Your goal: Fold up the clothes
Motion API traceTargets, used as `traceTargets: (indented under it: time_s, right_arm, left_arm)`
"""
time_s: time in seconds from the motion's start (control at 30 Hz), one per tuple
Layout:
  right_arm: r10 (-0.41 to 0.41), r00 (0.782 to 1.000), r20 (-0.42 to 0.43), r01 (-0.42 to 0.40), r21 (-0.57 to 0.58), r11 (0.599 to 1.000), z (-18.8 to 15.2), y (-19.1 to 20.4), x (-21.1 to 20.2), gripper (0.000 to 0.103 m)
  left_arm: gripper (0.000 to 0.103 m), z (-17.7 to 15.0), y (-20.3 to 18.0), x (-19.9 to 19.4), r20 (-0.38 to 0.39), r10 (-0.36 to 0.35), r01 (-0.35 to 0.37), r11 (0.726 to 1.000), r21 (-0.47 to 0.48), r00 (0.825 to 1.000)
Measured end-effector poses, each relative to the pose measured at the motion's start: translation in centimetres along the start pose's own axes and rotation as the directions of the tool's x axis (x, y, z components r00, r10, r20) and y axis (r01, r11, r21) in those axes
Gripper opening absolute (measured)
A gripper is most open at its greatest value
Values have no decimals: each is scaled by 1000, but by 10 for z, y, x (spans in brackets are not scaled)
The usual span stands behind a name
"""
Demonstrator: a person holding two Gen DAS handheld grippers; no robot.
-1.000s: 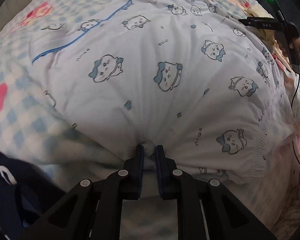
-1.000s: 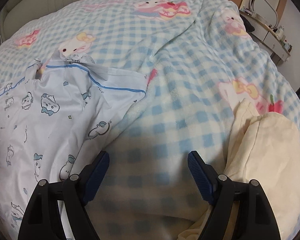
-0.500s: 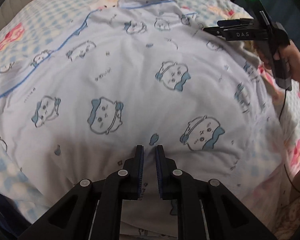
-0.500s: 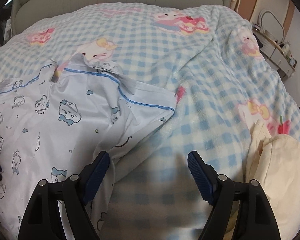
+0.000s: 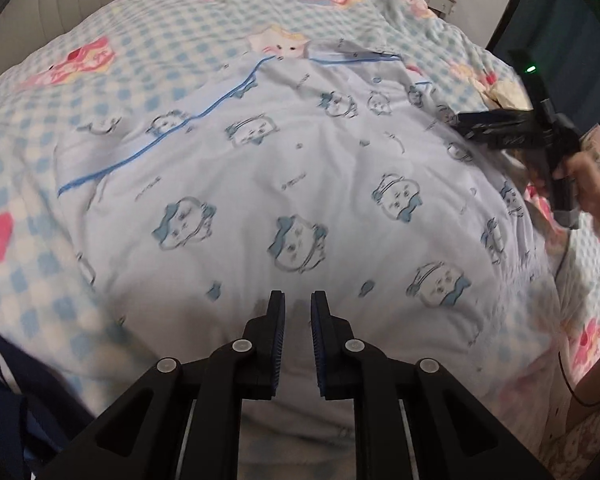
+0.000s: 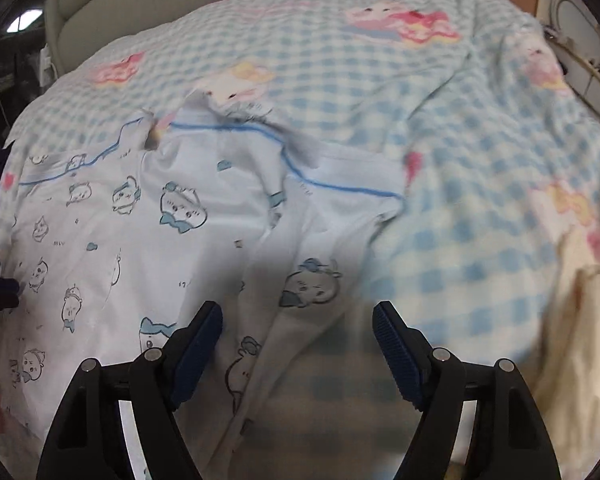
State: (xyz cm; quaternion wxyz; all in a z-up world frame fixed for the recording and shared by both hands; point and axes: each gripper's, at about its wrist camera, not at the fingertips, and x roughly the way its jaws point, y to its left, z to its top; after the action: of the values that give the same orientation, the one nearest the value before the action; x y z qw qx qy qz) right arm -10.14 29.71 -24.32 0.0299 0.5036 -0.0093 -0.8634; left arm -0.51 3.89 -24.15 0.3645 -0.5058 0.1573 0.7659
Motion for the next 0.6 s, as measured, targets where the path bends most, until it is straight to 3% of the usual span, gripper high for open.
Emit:
traceTargets:
  time_s: [0.07,0.17,0.27,0.33,0.5,0.57,0.6]
  right_arm:
    - [61,997,53,-61,10,998,-8,-21,10,77]
    - [85,991,101,-85,1,996,-22,-43,3,77]
    - [27,990,136,-10,-126,992,-13,-56,-8,77]
    - [45,992,122,-31,-110,993,-12,-82,-13,78]
    - [-27,996,84,35,-92,995,2,-108,-20,75]
    - [59,994,89,-55,-52,997,22,-92,-25,75]
    - [30,995,98,-24,-60,998,31,-78,-23,75]
  left_arm:
    - [12,-3,-2,-1,-2,-13,13,1000,-2,1000]
    - [12,-18,5,-5,-37,0,0,1000,8,999]
    - [12,-24,9,2,-65,3,-4,1000,-10,998]
    - [12,-22,11,2,-55,-13,11,999,-33,998]
    - [12,-5,8,8,-23,-9,9,1000,-8,1000]
    - [12,12,6,14,0,-20,20,1000,5,1000]
    - [12,20,5,18,11,-27,27,1000,11,1000]
